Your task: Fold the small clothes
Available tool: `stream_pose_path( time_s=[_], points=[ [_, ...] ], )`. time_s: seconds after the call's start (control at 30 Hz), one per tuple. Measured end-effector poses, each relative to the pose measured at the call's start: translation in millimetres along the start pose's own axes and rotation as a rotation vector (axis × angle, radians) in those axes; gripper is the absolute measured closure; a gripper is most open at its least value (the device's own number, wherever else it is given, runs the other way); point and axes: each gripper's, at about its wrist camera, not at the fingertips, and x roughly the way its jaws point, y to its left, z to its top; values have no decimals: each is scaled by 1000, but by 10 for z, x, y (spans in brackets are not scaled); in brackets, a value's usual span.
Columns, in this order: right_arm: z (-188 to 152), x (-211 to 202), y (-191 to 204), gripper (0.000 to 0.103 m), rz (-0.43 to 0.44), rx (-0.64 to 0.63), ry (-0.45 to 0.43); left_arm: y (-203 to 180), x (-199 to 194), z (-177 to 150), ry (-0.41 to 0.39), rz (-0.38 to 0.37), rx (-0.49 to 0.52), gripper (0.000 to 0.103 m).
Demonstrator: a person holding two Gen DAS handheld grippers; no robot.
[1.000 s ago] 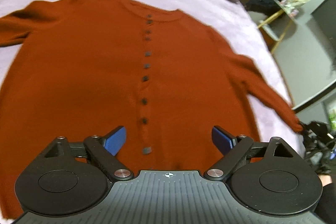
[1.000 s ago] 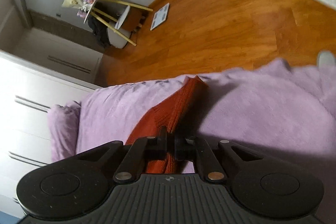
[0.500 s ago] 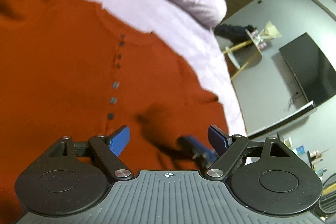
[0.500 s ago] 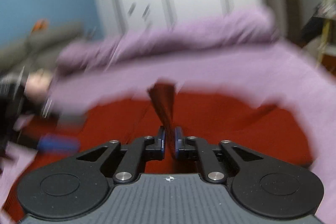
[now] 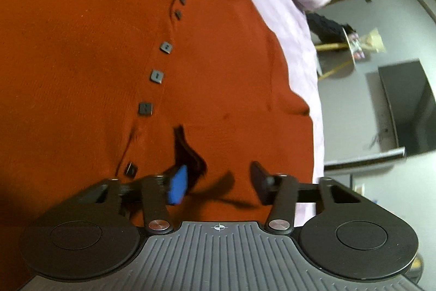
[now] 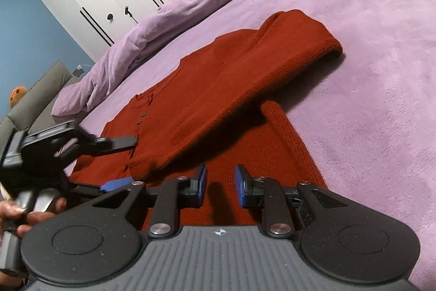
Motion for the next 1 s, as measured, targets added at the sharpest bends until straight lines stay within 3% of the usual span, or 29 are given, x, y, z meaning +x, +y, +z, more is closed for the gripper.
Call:
stream_pose_path(
  time_s=[0.03,0.07,0.2,0.33,0.4,0.47,0.57,0.63,0.73,0.83,0.9,1.0],
  points=[
    [-51,-6,37,81,-2,-4,-3,-2,42,42,3,-3,-11,72],
    [-53,15,36,81,-5,-8,-7,-20,84,72,11,0,-10,93],
    [-51,-11,124,81,-13,-27,-16,-137,131,151,13,5,32,93],
    [-70,-46,131,82,-21,-60,-12,-437,-278,289,-114,29,175,93],
    [-51,-48,132,85,-50,-85,-21,-608,-578,389,-242,115,296,93],
    [-15,-43,147,90,-123,-118,-41,-731,-855,499,-391,273,418,93],
    [30,-12,233,90,-248,-189,-65,-767,-1086,617,-517,429,498,93],
    [79,31,312,85,-290,-219,-64,-721,-1190,681,-558,459,497,93],
    [243,100,319,71,-222,-155,-70,-653,-1279,732,-590,488,495,93],
    [461,206,329,67,-197,-114,-101,-552,-1281,772,-580,486,488,93],
    [630,358,394,49,-199,-141,-127,-469,-1252,790,-569,468,468,93],
    [905,742,465,46,-226,-172,-89,-325,-1226,813,-552,456,439,93]
  ],
)
